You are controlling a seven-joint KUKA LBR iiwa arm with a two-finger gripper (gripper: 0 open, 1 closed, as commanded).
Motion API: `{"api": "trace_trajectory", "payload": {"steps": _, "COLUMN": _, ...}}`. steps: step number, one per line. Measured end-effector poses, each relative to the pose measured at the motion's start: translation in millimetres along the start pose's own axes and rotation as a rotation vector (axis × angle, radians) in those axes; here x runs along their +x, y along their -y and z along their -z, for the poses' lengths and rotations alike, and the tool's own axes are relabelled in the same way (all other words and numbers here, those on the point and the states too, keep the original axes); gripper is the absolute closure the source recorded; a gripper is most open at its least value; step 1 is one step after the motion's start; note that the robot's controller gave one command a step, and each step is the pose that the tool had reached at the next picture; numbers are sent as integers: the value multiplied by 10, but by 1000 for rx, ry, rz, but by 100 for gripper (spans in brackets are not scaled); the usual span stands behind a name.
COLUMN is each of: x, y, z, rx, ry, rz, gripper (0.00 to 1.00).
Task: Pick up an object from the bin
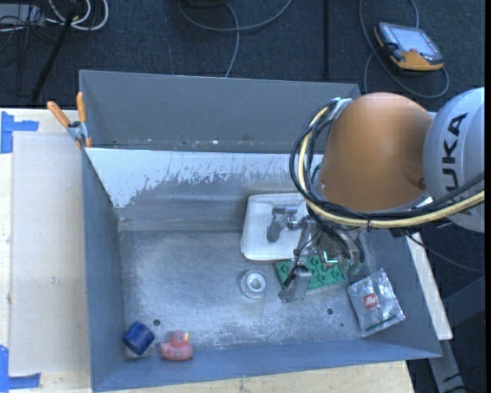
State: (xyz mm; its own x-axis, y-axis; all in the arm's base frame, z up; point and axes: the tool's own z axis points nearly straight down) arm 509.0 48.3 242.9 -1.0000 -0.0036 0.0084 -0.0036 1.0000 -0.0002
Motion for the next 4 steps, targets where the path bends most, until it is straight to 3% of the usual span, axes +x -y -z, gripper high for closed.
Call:
{"api": "trace_trajectory", "payload": {"steps": 1, "x": -34, "y": 27, "z": -1477, "rx": 0, "ry": 0, "rz": 138, "gripper": 0}}
{"api": "trace_trajectory", "payload": {"steps": 2, "x": -390, "y": 29, "z": -1736, "rx": 1, "ry": 9, "rz": 456, "gripper": 0}}
{"api": "trace_trajectory", "payload": {"steps": 3, "x": -280, "y": -26, "z": -1238, "rx": 2, "ry": 11, "rz": 584, "gripper": 0}}
{"api": "trace_trajectory", "payload": {"steps": 4, "x": -631, "y": 14, "z": -1654, "rx": 2, "ry": 8, "rz": 750, "gripper": 0}}
